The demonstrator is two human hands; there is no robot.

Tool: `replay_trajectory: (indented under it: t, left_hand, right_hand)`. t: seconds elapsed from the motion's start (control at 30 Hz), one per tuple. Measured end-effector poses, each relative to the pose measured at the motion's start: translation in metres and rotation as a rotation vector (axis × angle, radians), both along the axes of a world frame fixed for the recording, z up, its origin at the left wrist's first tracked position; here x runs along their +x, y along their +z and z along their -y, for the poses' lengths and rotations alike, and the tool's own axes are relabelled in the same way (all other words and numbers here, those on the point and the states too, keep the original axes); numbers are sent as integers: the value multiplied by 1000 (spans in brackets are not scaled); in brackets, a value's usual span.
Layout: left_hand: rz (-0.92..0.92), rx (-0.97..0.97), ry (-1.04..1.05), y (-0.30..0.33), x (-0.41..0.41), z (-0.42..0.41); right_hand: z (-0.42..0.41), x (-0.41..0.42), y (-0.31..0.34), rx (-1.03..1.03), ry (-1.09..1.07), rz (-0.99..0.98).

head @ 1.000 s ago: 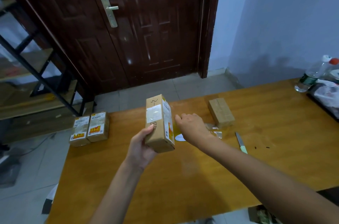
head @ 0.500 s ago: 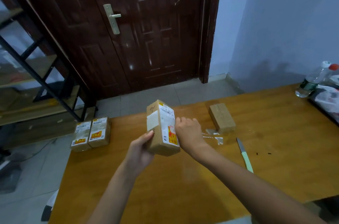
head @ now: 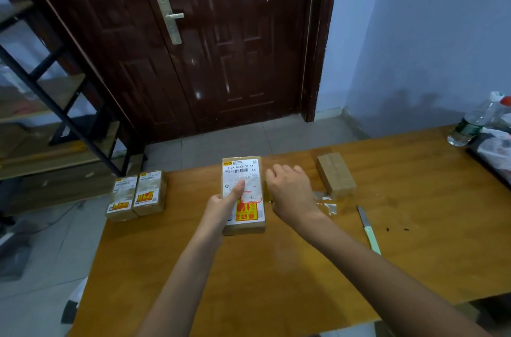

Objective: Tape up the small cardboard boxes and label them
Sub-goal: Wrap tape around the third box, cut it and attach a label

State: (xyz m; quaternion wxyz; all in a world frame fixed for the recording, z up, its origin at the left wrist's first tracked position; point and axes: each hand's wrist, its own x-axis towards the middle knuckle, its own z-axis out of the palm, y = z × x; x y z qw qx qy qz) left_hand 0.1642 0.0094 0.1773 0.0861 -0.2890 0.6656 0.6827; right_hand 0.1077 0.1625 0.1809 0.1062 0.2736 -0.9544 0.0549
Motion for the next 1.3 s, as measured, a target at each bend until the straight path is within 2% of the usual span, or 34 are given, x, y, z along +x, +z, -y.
replay_trajectory:
  t: [0.1,0.27,0.3,0.4,0.47,0.63,0.77,1.0,1.3]
  left_hand:
    - [-24,130,27,-2,3,11]
    - [-55,225,35,-5,4,15]
    - [-52,267,41,-5,4,16]
    - [-48,453,117,-6,5,32]
    - [-74,535,143,-4,7,46]
    - [-127,573,80,1,9,51]
    - [-152,590,86,4,9,49]
    - [-257,741,46,11,7,41]
    - [-353,831,-71,11,4,29]
  right_hand:
    - [-25,-9,10,-196,15,4]
    - [-36,-15,12,-369,46,99]
    - [-36,-16,13,-353,33,75]
    - [-42,-24,25,-105,7,-177]
    - [-52,-28,33,1,-31,-257]
    - [-55,-24,31,62,-75,-161]
    - [-55,-23,29,68,-95,-191]
    - [-39,-19,17,35,-79,-137]
    - [-16,-12,14,68,-62,-100]
